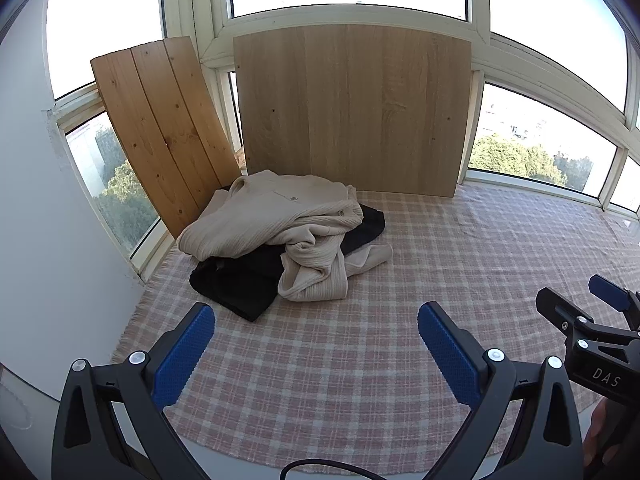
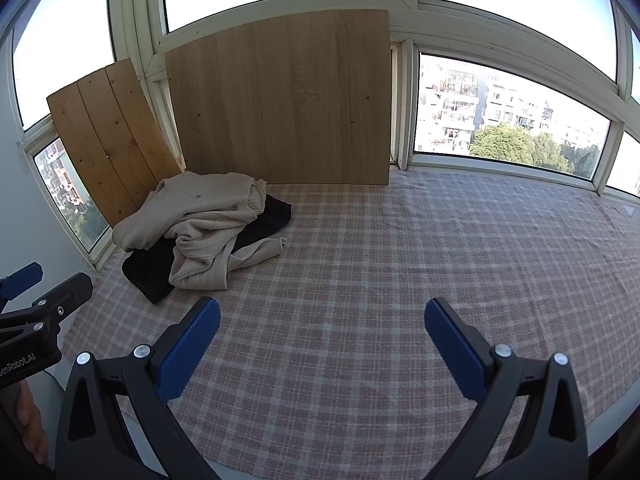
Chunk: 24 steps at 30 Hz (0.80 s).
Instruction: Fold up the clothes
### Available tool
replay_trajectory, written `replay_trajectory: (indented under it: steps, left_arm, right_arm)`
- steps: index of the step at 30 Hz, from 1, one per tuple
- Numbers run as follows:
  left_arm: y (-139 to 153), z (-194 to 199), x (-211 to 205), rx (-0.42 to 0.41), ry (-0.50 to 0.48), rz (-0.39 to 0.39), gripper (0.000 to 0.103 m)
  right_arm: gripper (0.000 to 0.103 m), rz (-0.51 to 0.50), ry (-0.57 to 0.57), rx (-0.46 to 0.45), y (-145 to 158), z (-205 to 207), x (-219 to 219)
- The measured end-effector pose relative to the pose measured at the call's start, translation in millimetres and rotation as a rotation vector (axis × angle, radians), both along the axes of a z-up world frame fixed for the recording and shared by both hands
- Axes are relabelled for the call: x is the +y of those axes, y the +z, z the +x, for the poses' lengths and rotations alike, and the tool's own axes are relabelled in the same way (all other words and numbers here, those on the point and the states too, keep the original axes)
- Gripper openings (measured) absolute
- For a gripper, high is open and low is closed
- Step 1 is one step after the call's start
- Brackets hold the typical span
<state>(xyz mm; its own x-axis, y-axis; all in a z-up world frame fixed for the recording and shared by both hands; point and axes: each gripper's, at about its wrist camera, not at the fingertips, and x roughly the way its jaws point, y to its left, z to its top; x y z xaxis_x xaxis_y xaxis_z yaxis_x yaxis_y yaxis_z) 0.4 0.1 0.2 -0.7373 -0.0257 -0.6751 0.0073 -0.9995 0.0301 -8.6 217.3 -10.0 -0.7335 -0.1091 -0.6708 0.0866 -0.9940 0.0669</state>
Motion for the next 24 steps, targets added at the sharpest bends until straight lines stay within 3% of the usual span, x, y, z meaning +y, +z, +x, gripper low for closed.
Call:
replay_trajectory:
  steps: [24]
  left_arm:
    - [0.0,-1.0,0.1,0.01,-0.023,-0.004,0.103]
  right_arm:
    - [0.103,-0.009,0.004,0.013,-1.7,-2.1,-1.6]
